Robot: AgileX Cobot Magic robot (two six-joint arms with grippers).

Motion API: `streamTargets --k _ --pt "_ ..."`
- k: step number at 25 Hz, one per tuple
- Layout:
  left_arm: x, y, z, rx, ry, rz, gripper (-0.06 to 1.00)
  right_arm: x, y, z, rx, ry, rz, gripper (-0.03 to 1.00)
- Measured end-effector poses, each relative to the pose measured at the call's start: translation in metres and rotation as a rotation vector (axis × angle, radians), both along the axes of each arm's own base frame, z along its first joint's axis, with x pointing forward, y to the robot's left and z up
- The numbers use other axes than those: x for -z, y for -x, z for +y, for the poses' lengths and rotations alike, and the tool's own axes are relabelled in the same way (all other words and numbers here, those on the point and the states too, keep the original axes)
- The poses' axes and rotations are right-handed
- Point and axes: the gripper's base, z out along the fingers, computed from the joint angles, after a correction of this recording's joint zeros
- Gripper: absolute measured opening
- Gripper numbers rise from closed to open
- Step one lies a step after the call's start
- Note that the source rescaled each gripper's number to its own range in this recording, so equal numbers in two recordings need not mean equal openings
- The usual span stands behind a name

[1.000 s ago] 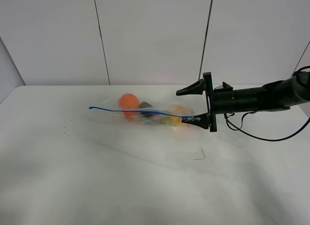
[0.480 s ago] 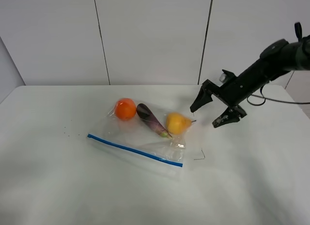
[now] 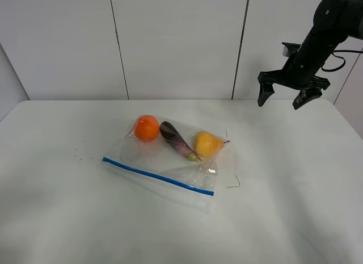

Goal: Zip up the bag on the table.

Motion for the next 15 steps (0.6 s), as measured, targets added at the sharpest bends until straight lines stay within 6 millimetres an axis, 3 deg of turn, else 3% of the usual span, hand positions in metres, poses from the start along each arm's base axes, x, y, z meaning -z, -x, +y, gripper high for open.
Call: streamTargets --k 4,7,10,15 --pt "0.000 0.000 0.000 0.000 0.000 0.000 1.00 -0.002 0.004 -0.001 0.003 0.005 0.003 1.00" --pt "0.000 0.000 0.000 0.000 0.000 0.000 1.00 -0.007 0.021 -0.003 0.001 0.017 0.021 1.00" --pt "0.000 0.000 0.000 0.000 0.000 0.000 1.00 -0.009 0.047 -0.005 -0.001 0.030 0.059 1.00" --pt "0.000 0.000 0.000 0.000 0.000 0.000 1.00 -0.018 0.111 -0.008 -0.003 0.036 0.112 1.00"
